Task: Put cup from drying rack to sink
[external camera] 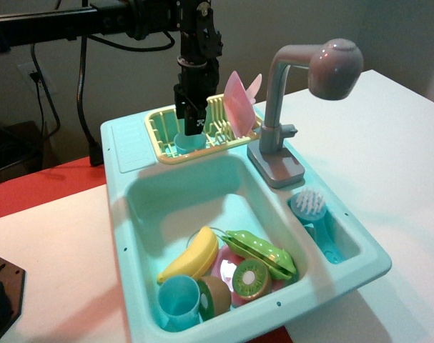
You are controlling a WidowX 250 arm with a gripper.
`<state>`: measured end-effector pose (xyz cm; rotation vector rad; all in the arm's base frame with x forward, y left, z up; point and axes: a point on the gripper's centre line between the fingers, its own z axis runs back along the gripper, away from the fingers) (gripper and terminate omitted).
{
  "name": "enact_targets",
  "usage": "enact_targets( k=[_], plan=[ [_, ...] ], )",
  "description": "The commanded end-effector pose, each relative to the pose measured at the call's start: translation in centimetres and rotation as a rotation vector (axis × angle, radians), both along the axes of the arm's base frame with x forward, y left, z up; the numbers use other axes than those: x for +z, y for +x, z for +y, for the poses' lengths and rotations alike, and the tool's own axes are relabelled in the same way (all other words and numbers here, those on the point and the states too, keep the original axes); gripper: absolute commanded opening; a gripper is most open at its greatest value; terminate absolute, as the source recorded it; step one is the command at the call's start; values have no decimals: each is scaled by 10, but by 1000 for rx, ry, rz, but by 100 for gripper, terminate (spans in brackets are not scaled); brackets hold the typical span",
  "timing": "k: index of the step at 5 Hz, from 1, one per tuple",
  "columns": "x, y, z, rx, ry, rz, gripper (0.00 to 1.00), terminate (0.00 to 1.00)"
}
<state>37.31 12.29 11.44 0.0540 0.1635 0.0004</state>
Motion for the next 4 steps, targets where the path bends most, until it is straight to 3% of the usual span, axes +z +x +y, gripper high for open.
enact_targets(
  k=[1,3,4],
  plan=[
    [2,-5,7,11,32,-9,100,0],
    [-14,-12,7,17,46,6,100,0],
    [-16,-14,7,11,52,-10,0,0]
  ],
)
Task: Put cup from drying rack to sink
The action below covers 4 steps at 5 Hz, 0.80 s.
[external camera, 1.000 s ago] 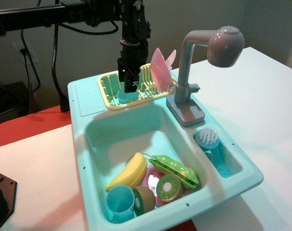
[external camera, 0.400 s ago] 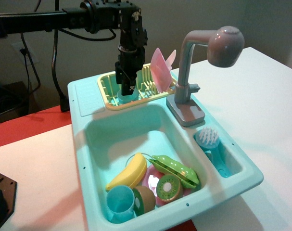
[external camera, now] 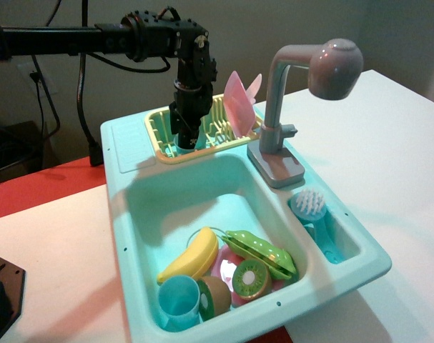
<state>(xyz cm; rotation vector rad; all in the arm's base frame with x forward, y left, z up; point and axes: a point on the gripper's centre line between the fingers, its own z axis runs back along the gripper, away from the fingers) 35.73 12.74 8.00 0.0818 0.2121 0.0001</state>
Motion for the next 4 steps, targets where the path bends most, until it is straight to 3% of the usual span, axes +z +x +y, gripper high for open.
enact_targets(
  k=[1,3,4],
  plan=[
    [21,2,2,9,25,-68,0,0],
    [31,1,4,15,20,-95,0,0],
    [48,-1,6,2,-3,-143,0,0]
  ],
)
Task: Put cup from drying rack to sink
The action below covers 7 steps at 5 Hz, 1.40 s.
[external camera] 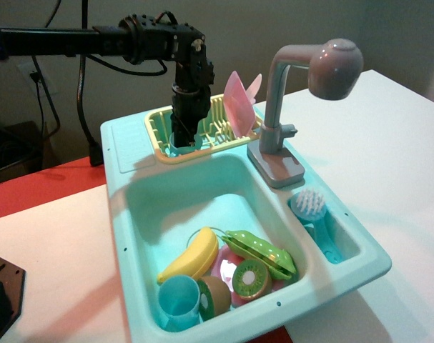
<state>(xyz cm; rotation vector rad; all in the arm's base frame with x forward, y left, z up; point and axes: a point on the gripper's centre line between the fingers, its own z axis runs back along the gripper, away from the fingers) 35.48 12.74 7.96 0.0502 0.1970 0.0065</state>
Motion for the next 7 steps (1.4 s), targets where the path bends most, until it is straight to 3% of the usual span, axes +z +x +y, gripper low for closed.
enact_targets(
  k=[1,2,3,4,5,6,7],
  plan=[
    [95,6,7,-16,27,-242,0,0],
    [135,12,4,-25,23,-343,0,0],
    [151,19,-20,-84,-31,-389,0,0],
    [137,22,-66,-183,-115,-357,0,0],
    [121,16,-107,-271,-126,-313,0,0],
    [107,10,-126,-303,-104,-281,0,0],
    [84,5,-129,-299,-38,-262,0,0]
  ],
)
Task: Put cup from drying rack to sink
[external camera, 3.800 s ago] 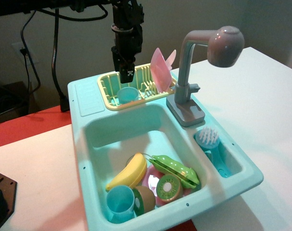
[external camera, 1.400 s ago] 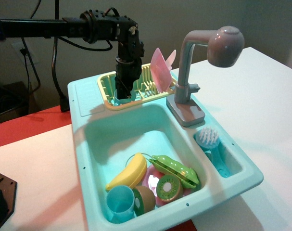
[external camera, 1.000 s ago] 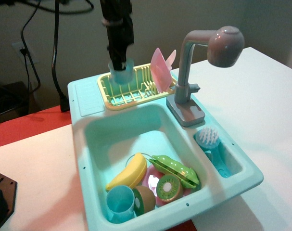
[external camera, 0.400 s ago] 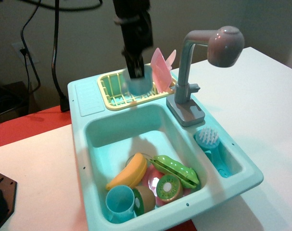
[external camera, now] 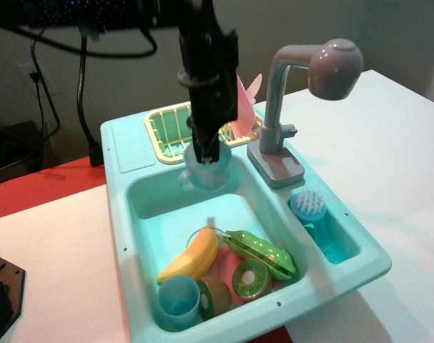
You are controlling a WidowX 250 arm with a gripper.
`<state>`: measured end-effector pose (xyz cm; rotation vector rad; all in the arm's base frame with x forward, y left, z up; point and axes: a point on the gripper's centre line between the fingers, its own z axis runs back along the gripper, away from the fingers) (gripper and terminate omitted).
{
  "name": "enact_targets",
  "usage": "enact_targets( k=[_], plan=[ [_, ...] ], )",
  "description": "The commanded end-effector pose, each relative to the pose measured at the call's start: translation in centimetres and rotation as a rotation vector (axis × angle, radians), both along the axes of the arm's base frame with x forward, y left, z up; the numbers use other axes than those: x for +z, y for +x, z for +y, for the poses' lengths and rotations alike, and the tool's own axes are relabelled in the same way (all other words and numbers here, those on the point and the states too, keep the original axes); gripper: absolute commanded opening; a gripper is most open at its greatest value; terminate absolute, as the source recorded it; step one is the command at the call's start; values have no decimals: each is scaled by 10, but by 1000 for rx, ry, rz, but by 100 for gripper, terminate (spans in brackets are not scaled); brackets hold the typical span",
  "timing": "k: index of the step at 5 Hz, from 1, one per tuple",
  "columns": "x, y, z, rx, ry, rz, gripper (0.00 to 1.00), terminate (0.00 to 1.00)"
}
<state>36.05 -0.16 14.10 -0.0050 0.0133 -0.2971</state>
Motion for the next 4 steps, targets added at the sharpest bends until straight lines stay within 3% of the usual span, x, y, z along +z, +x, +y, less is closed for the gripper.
enact_targets(
  k=[1,2,3,4],
  plan=[
    [-9,-10,3,40,97,-89,0,0],
    [-28,-18,7,46,110,-54,0,0],
    [-28,-20,11,65,105,-37,100,0],
    [-15,-23,22,132,117,-31,100,100]
  ],
)
